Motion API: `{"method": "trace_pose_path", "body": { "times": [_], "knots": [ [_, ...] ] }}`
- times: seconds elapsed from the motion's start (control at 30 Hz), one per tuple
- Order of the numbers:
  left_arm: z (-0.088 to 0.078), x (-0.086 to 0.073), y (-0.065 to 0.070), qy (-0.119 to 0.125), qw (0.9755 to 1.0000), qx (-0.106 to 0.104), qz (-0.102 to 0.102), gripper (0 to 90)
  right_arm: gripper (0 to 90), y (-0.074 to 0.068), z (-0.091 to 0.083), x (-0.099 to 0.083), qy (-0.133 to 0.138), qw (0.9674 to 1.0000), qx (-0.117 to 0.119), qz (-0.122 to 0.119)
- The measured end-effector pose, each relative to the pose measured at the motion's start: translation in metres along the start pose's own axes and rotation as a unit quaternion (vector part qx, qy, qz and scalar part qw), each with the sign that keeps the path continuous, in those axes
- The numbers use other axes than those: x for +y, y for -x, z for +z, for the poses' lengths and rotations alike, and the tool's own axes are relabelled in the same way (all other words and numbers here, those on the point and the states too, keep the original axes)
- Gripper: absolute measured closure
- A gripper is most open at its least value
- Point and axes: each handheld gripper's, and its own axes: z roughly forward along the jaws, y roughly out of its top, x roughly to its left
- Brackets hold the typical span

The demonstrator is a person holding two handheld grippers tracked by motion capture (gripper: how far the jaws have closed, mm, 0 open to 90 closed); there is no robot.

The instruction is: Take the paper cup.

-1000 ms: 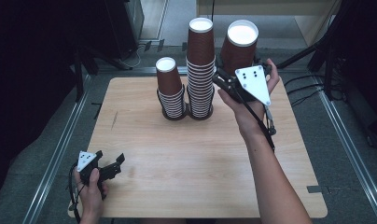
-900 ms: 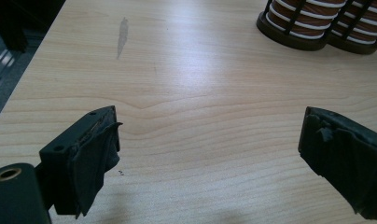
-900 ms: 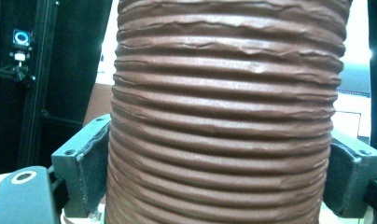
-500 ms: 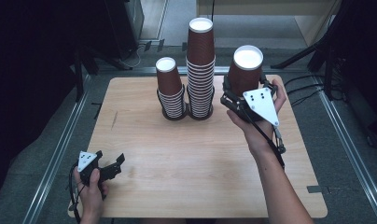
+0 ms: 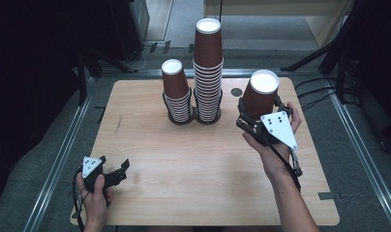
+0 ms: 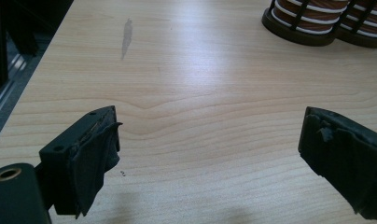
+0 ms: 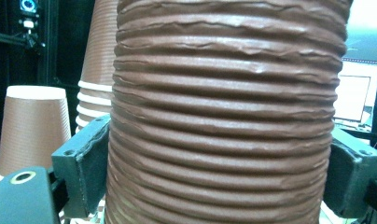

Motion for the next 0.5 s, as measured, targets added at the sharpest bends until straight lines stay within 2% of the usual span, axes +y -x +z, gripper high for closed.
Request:
{"method": "trace_pose_path", "body": {
  "times": [0.37,0.5],
  "knots": [
    [-0.001,0.001,0.002,-0.004,0.9999,0.012,0.01,5.3,12.3,0.006,-0.021,-0.026,-0.025,0.9996,0.012,0.008],
    [-0.001,0.001,0.003,-0.005,0.9997,0.019,0.014,5.3,12.3,0.01,-0.027,-0.036,-0.032,0.9994,0.009,0.008]
  ]
}}
